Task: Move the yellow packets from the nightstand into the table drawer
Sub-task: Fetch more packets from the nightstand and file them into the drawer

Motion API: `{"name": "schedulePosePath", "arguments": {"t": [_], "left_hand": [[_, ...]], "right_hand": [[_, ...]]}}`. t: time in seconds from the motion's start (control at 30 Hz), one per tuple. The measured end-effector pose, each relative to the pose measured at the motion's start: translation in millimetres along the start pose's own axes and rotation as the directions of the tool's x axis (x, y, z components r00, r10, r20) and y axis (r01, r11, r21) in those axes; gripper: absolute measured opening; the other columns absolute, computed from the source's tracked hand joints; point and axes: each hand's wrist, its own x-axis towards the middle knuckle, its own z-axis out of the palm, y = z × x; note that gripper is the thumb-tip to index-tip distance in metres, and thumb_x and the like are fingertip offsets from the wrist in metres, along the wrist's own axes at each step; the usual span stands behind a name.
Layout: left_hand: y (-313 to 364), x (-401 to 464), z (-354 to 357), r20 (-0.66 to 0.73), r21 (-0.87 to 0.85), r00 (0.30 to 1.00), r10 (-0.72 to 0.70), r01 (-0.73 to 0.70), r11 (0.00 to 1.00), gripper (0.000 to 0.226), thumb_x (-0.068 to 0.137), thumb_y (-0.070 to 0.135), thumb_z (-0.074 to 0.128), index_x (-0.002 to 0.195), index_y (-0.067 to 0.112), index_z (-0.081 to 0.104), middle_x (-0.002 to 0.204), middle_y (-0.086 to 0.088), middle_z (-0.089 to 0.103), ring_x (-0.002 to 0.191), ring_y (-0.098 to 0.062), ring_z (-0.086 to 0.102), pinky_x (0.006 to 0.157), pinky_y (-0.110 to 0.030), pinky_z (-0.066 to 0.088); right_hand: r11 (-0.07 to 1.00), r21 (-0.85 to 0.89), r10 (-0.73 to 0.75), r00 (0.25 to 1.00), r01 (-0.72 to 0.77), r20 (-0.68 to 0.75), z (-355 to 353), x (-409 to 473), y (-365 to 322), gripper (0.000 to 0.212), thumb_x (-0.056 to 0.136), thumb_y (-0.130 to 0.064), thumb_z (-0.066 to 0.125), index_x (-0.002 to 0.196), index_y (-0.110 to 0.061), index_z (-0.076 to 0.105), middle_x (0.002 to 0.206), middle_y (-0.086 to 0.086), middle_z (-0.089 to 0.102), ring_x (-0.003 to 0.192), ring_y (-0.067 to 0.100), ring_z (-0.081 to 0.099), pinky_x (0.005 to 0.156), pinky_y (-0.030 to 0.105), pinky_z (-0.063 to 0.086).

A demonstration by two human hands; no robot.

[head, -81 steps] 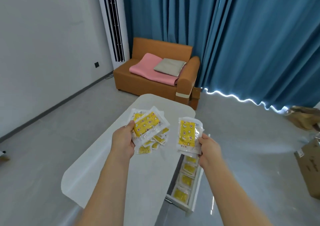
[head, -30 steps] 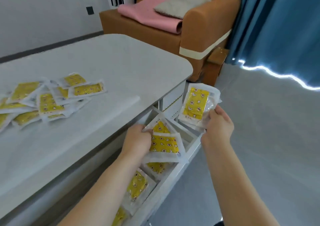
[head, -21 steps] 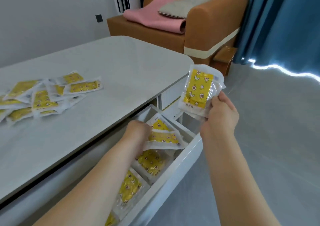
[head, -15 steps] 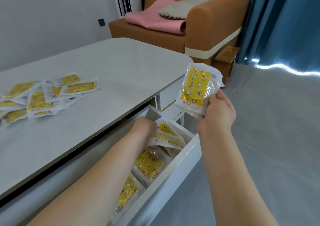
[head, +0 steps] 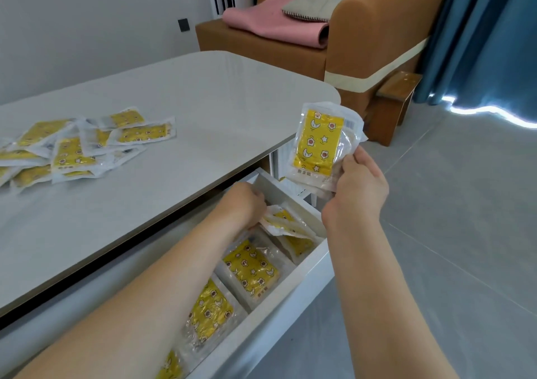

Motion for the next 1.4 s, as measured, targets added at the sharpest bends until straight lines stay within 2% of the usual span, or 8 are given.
{"name": "schedulePosePath", "arguments": {"t": [0.17, 0.33, 0.47, 0.6, 0.67, 0.8, 1.13, 1.4], "left_hand": [[-18.4, -5.9, -21.9, 0.103, -0.075, 0.995, 0.01, -0.002, 0.997, 0.011, 0.09, 0.007, 0.066, 0.097, 0.014, 0.071, 0.087, -0.007, 0.071, 0.045, -0.01, 0.053, 0.046, -0.019, 0.044], [-26.6, -4.3, -24.0, 0.169, -0.168, 0.984, 0.057, -0.028, 0.985, 0.02, 0.093, 0.0, 0.057, 0.097, 0.012, 0.073, 0.096, -0.006, 0.074, 0.073, -0.012, 0.065, 0.053, -0.019, 0.047], [-38.1, -12.5, -39.4, 0.198, -0.192, 0.957, 0.214, -0.176, 0.966, 0.036, 0.092, -0.014, 0.043, 0.095, 0.009, 0.071, 0.094, -0.007, 0.074, 0.074, -0.006, 0.067, 0.057, -0.01, 0.047], [-54.9, -12.2, -44.8, 0.236, -0.045, 0.933, 0.271, -0.269, 0.962, 0.036, 0.09, -0.014, 0.044, 0.093, 0.013, 0.068, 0.092, -0.001, 0.07, 0.086, -0.01, 0.067, 0.078, -0.023, 0.055], [-59.3, -8.4, -44.0, 0.257, 0.088, 0.93, 0.262, -0.292, 0.952, 0.027, 0.091, -0.003, 0.057, 0.105, 0.017, 0.067, 0.103, 0.003, 0.067, 0.096, -0.013, 0.064, 0.088, -0.026, 0.053], [-62.8, -2.6, -38.6, 0.267, 0.319, 0.939, 0.216, -0.298, 0.9, 0.044, 0.094, 0.001, 0.054, 0.131, 0.024, 0.057, 0.13, 0.006, 0.059, 0.112, -0.012, 0.058, 0.093, -0.024, 0.049], [-62.8, -8.5, -32.0, 0.293, 0.297, 0.905, 0.31, -0.394, 0.87, 0.051, 0.087, -0.008, 0.04, 0.105, 0.031, 0.068, 0.109, 0.015, 0.055, 0.091, -0.004, 0.054, 0.069, -0.013, 0.045], [-61.3, -6.0, -16.0, 0.253, 0.3, 0.814, 0.522, -0.579, 0.758, 0.035, 0.095, 0.007, 0.049, 0.114, 0.032, 0.062, 0.117, 0.01, 0.052, 0.107, -0.011, 0.054, 0.093, -0.031, 0.049]], "right_hand": [[1.0, -0.01, -0.002, 1.0, 0.003, 0.012, 3.6, 0.1, 9.5, 0.029, 0.096, -0.005, 0.055, 0.116, -0.02, 0.07, 0.093, -0.002, 0.075, 0.086, 0.016, 0.073, 0.077, 0.043, 0.061], [1.0, -0.026, -0.004, 1.0, 0.005, 0.027, 7.9, -5.5, 15.5, 0.028, 0.096, -0.005, 0.055, 0.112, -0.021, 0.071, 0.086, -0.002, 0.074, 0.088, 0.021, 0.073, 0.077, 0.048, 0.061], [0.998, -0.066, 0.004, 1.0, -0.002, 0.029, 7.4, -4.0, 18.1, 0.029, 0.097, -0.007, 0.055, 0.115, -0.024, 0.07, 0.093, -0.004, 0.076, 0.08, 0.014, 0.074, 0.07, 0.045, 0.062], [0.995, -0.098, 0.0, 0.999, 0.004, 0.037, 8.7, -4.7, 25.8, 0.029, 0.096, -0.008, 0.056, 0.115, -0.024, 0.071, 0.09, -0.004, 0.076, 0.085, 0.017, 0.074, 0.075, 0.045, 0.061], [0.994, -0.105, -0.002, 0.999, 0.007, 0.045, 9.1, -5.7, 28.5, 0.03, 0.096, -0.008, 0.056, 0.118, -0.023, 0.07, 0.083, -0.005, 0.074, 0.089, 0.022, 0.073, 0.077, 0.046, 0.061], [0.992, -0.127, -0.006, 0.999, 0.01, 0.032, 8.4, -4.3, 26.7, 0.029, 0.096, -0.008, 0.056, 0.117, -0.024, 0.07, 0.086, -0.006, 0.074, 0.085, 0.016, 0.074, 0.075, 0.043, 0.062], [0.982, -0.186, -0.005, 1.0, 0.01, 0.027, 7.0, -3.8, 34.2, 0.03, 0.097, -0.011, 0.057, 0.12, -0.025, 0.069, 0.099, -0.006, 0.074, 0.083, 0.012, 0.074, 0.07, 0.041, 0.063], [0.944, -0.329, 0.006, 0.997, 0.018, 0.072, 2.0, -4.3, 27.7, 0.028, 0.095, -0.007, 0.058, 0.116, -0.022, 0.069, 0.095, -0.004, 0.072, 0.086, 0.016, 0.072, 0.079, 0.041, 0.061]]}}
